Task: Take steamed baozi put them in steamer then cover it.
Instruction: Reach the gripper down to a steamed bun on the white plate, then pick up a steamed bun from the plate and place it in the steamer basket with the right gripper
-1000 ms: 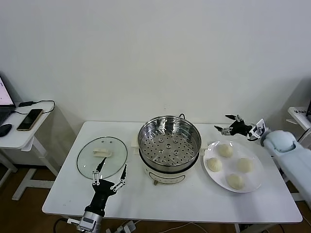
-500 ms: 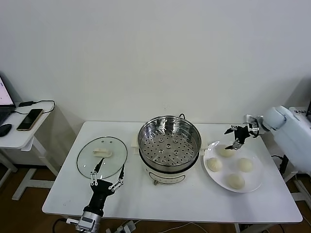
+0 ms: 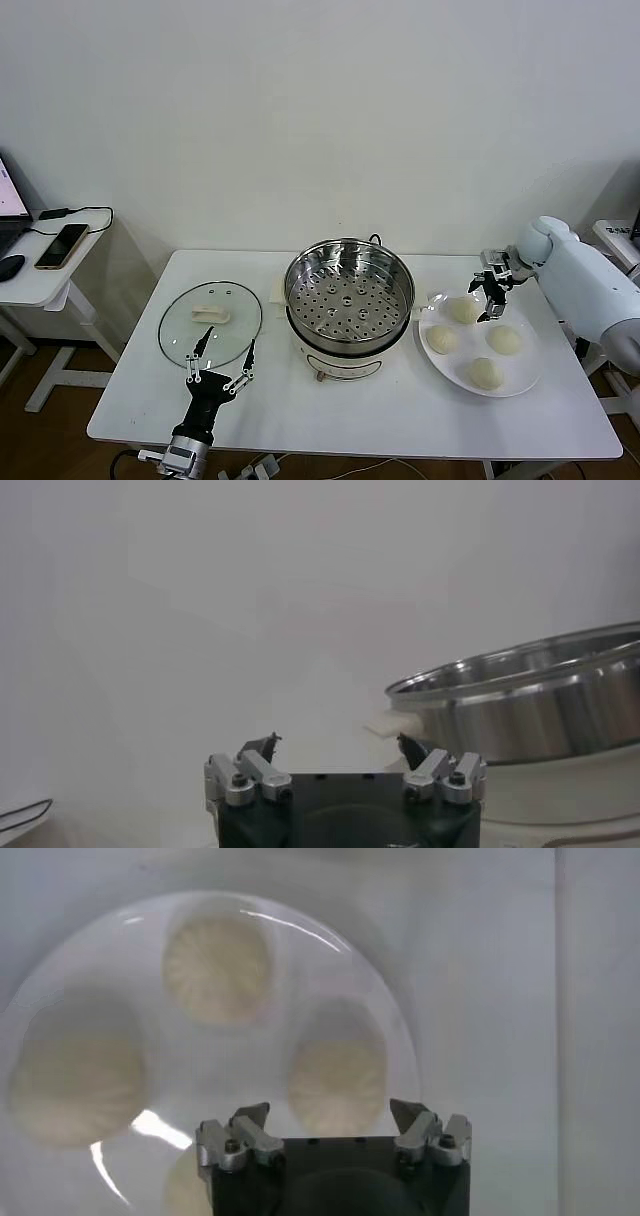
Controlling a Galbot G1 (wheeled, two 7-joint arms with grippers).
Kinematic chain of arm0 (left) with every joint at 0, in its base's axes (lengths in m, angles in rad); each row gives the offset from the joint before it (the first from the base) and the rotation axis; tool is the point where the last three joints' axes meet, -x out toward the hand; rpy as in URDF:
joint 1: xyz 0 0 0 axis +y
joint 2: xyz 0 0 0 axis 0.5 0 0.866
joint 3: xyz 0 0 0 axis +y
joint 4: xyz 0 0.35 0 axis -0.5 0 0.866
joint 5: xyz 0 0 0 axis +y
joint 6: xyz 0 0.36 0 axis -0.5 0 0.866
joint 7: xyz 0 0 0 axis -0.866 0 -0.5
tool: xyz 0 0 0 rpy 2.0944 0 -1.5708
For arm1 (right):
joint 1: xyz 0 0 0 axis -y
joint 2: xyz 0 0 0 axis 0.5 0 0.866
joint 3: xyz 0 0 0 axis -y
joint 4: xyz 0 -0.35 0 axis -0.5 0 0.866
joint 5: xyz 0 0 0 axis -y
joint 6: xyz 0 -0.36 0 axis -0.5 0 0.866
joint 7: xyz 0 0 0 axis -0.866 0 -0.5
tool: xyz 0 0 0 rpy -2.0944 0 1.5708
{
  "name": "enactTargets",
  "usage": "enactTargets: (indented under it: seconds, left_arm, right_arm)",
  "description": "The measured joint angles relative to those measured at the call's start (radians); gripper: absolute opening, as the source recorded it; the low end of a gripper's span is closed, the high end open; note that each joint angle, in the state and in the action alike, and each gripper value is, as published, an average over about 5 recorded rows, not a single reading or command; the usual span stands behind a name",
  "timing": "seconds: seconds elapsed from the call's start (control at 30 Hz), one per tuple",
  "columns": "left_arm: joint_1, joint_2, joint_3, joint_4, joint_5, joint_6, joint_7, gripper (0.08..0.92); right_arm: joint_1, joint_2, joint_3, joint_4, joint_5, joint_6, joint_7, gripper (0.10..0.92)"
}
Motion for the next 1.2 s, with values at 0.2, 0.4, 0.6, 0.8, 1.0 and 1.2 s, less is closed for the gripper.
enactTargets:
  seconds: [0.2, 0.4, 0.6, 0.8, 1.0, 1.2]
  left_arm:
    - [-0.001, 0.0, -0.001, 0.003, 0.0, -0.005, -0.003, 0.823]
    - [0.0, 0.0, -0.002, 0.006, -0.002, -0.009, -0.005, 0.823]
    - [-0.002, 0.003, -0.005, -0.003, -0.01, -0.004, -0.009, 0.823]
    - [-0.003, 0.005, -0.005, -0.015, -0.016, 0.003, -0.01, 0.823]
    - [-0.003, 0.006, -0.003, -0.023, -0.016, 0.007, -0.011, 0.823]
    - [-0.001, 0.009, -0.004, -0.026, -0.017, 0.007, -0.011, 0.823]
  right_arm:
    - [-0.007, 0.024, -0.005, -0.029, -0.016, 0.005, 0.024, 0.823]
    - [-0.018, 0.031, -0.008, -0.036, -0.024, 0.007, 0.042, 0.812]
    - [-0.019, 0.025, -0.017, -0.021, -0.015, 0.007, 0.053, 0.725]
    - [0.001, -0.004, -0.046, 0.037, 0.017, 0.007, 0.048, 0.684]
    - [0.079, -0.045, -0.107, 0.14, 0.058, 0.063, 0.02, 0.679]
    - [0.214, -0.059, -0.211, 0.264, 0.12, 0.178, -0.006, 0.676]
